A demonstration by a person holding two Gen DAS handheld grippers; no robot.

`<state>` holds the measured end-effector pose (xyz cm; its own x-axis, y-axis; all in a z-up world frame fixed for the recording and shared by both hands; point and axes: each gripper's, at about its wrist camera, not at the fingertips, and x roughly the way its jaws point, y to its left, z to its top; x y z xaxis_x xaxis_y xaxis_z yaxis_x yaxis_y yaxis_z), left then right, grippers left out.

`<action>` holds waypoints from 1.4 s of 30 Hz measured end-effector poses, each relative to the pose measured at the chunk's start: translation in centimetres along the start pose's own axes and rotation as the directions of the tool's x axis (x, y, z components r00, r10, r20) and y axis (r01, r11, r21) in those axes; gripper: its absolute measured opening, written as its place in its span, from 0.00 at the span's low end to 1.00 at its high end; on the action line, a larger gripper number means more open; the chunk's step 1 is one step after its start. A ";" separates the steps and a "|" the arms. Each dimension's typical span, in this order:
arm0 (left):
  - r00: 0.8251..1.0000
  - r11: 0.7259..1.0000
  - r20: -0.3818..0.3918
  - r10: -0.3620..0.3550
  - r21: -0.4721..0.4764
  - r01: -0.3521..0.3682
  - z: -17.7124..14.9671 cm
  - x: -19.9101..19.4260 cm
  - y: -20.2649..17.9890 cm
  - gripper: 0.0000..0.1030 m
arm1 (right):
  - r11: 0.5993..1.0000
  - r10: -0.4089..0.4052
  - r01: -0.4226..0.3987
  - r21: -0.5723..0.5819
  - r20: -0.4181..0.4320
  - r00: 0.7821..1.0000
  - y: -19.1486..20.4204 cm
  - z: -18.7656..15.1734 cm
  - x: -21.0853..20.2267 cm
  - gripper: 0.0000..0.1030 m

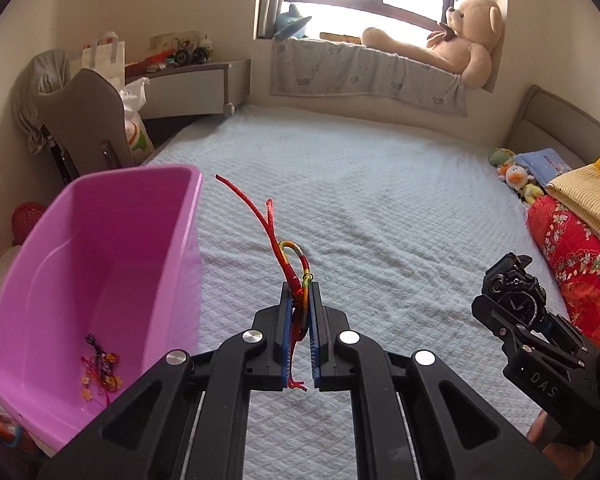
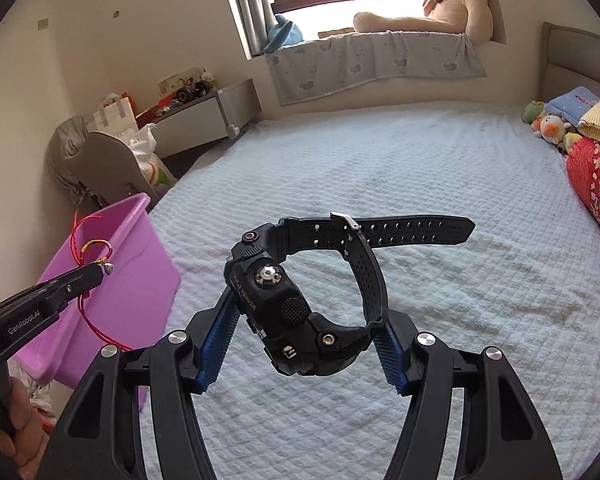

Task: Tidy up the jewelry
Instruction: 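Carry the red string bracelet and black watch over the pink tub and lower them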

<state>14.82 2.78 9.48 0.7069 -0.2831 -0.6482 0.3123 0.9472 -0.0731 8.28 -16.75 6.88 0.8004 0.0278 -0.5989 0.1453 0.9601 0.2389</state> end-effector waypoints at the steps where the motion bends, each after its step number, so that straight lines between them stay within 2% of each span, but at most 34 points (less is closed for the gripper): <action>1: 1.000 1.000 0.014 0.006 0.003 -0.006 0.4 -0.8 0.6 0.08 | 1.000 0.017 -0.017 -0.006 0.005 1.000 1.1 0.4 -0.1 0.59; 7: 0.997 0.998 0.052 0.059 -0.007 -0.059 2.8 -3.8 5.8 0.08 | 0.990 0.130 -0.128 -0.061 0.015 0.991 8.3 3.0 0.6 0.59; 16: 0.986 0.983 -0.022 0.163 -0.078 -0.164 3.2 -3.6 14.9 0.08 | 0.949 0.253 -0.261 -0.176 -0.064 0.965 18.9 5.4 3.9 0.59; 21: 0.979 0.976 -0.058 0.193 -0.090 -0.198 2.4 -2.4 17.7 0.08 | 0.925 0.291 -0.313 -0.215 -0.127 0.948 22.9 5.5 6.4 0.59; 30: 0.965 0.961 -0.139 0.223 -0.131 -0.242 1.4 0.1 20.8 0.08 | 0.899 0.280 -0.344 -0.271 -0.250 0.927 27.8 4.9 11.4 0.59; 39: 0.939 0.947 -0.241 0.245 -0.146 -0.285 0.5 2.8 23.3 0.08 | 0.895 0.210 -0.321 -0.309 -0.342 0.916 30.1 4.0 15.4 0.59; 42: 0.923 0.938 -0.276 0.268 -0.146 -0.316 0.3 3.6 23.8 0.09 | 0.900 0.192 -0.313 -0.303 -0.368 0.910 30.5 4.7 16.8 0.60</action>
<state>24.99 24.28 5.68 0.5611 0.0339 -0.8271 -0.0226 0.9994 0.0256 28.87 11.66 7.66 0.5417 0.3123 -0.7804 -0.2955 0.9399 0.1710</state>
